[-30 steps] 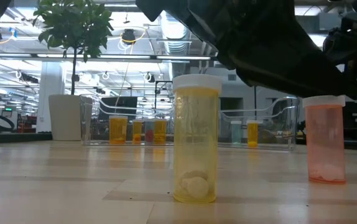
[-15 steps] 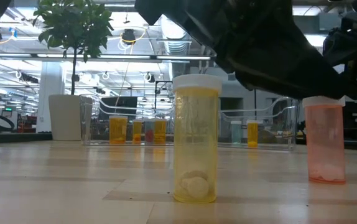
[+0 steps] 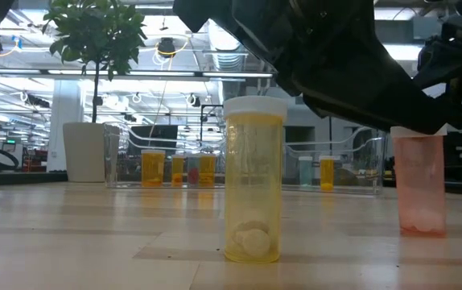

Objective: Pick and place medicine bottles into bin by pill shape (circle, oval)
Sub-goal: Put the pink tablet bottle into the right transparent bin

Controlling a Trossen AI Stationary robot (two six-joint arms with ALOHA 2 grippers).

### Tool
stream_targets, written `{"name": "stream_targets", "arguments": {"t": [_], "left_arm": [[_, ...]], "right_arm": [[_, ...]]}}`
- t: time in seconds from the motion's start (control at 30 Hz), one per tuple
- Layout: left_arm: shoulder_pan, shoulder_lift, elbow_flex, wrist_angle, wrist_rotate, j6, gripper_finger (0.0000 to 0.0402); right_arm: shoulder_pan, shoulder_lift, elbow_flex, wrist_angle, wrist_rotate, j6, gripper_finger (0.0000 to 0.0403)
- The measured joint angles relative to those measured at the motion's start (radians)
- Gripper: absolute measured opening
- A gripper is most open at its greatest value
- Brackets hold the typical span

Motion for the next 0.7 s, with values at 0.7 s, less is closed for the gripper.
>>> {"name": "stream_targets", "arguments": {"t": [0.7], "left_arm": [[0.286, -0.297, 0.002, -0.058, -0.352, -0.171, 0.0108]], "right_arm": [[0.0, 0.0, 0.0, 0.0, 0.0, 0.0, 0.0333]]}}
